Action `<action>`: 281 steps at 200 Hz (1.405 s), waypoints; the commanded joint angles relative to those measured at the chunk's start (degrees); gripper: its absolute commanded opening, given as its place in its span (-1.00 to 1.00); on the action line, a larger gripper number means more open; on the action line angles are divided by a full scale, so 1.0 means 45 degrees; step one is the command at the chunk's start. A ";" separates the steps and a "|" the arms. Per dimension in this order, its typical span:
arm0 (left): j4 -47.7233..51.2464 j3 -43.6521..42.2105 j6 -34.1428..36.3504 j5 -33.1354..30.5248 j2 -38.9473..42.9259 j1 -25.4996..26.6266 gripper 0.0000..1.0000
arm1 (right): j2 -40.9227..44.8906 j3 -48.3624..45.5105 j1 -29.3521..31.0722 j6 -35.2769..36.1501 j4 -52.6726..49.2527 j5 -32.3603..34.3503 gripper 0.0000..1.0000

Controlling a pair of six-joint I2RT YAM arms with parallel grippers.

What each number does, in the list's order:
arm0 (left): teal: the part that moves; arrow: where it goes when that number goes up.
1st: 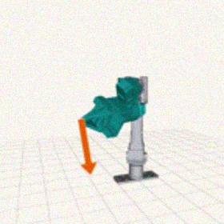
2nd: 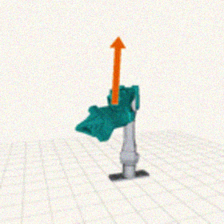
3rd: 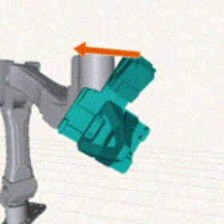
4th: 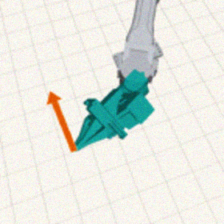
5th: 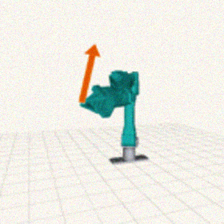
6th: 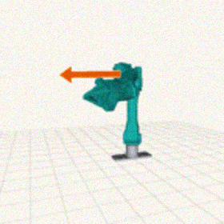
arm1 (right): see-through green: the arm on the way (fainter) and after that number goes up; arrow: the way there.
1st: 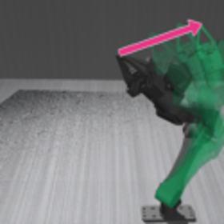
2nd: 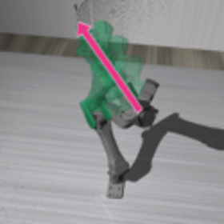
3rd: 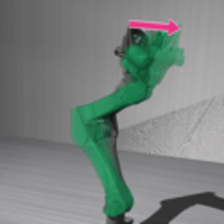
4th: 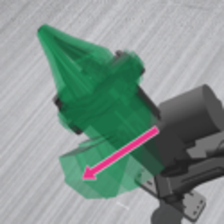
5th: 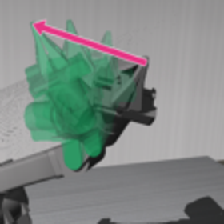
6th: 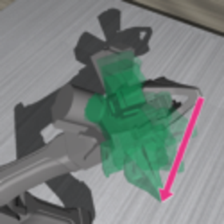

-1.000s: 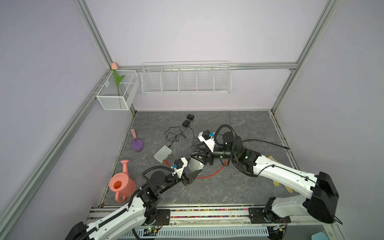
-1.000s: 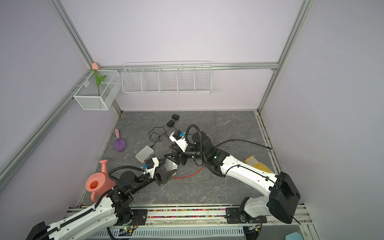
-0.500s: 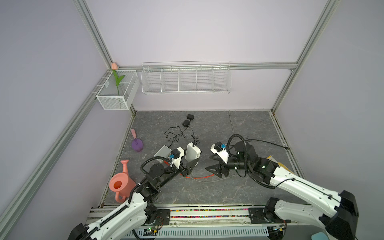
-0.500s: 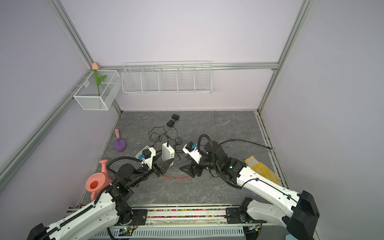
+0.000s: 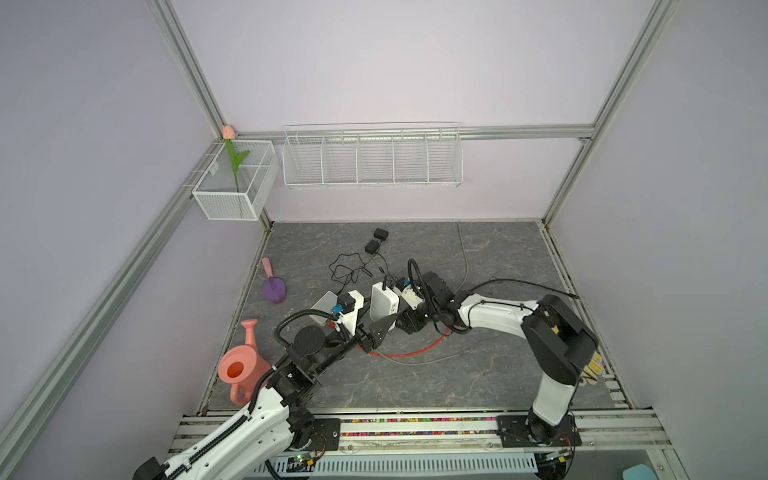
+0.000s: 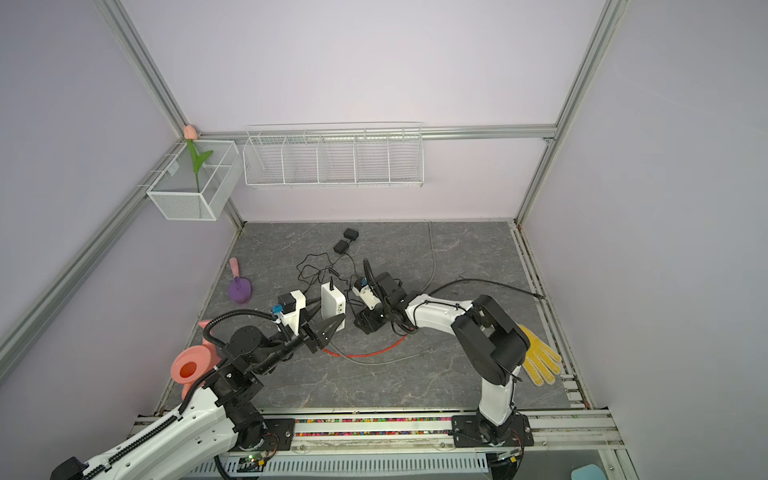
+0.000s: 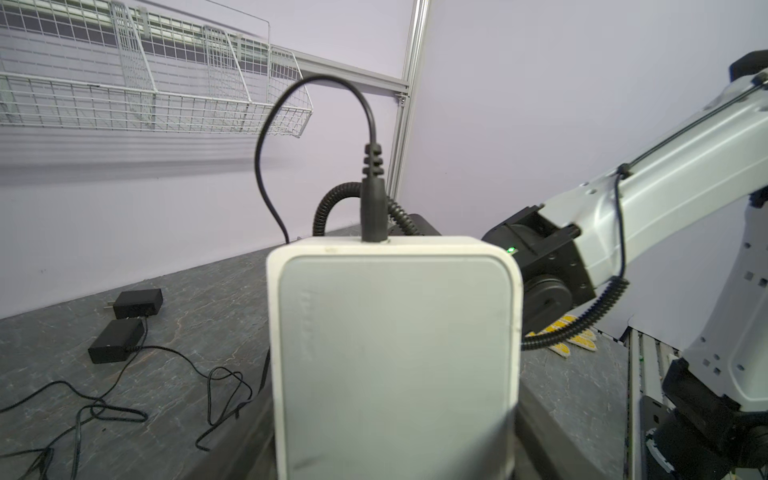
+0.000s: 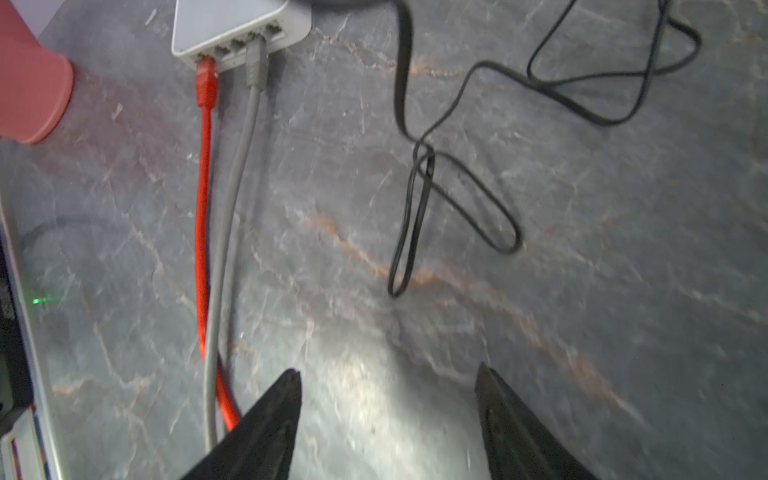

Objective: Insert the plug into the switch port
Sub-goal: 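Open the right gripper and lift it away from the plugged router, then lower the router onto the table with the left gripper while right gripper moves back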

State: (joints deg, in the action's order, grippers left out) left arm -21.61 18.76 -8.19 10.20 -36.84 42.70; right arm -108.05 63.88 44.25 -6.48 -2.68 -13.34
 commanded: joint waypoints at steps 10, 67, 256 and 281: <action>-0.0104 -0.0239 -0.0417 -0.0292 0.0630 -0.0055 -1.00 | -0.1447 0.1211 0.0010 -0.0536 0.0810 0.0423 0.40; 0.0040 -0.0702 -0.0668 -0.0811 0.1155 -0.0055 -1.00 | -0.3724 0.4108 -0.0115 -0.0591 -0.0817 0.3198 -0.53; 0.5841 0.6999 -0.1416 -0.0277 -1.1600 -0.2069 -1.00 | -0.3328 0.7895 -0.2876 0.0667 -0.5632 0.3975 0.32; 0.6567 0.7919 -0.1346 -0.0586 -1.2804 -0.2100 -1.00 | -0.1885 0.6337 -0.3326 0.0688 -0.5691 0.3937 0.35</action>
State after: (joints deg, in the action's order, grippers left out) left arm 2.59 49.87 -14.83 7.94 -90.87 33.39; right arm -124.05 96.97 31.44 -4.62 -26.94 1.37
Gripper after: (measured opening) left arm 0.667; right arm 0.675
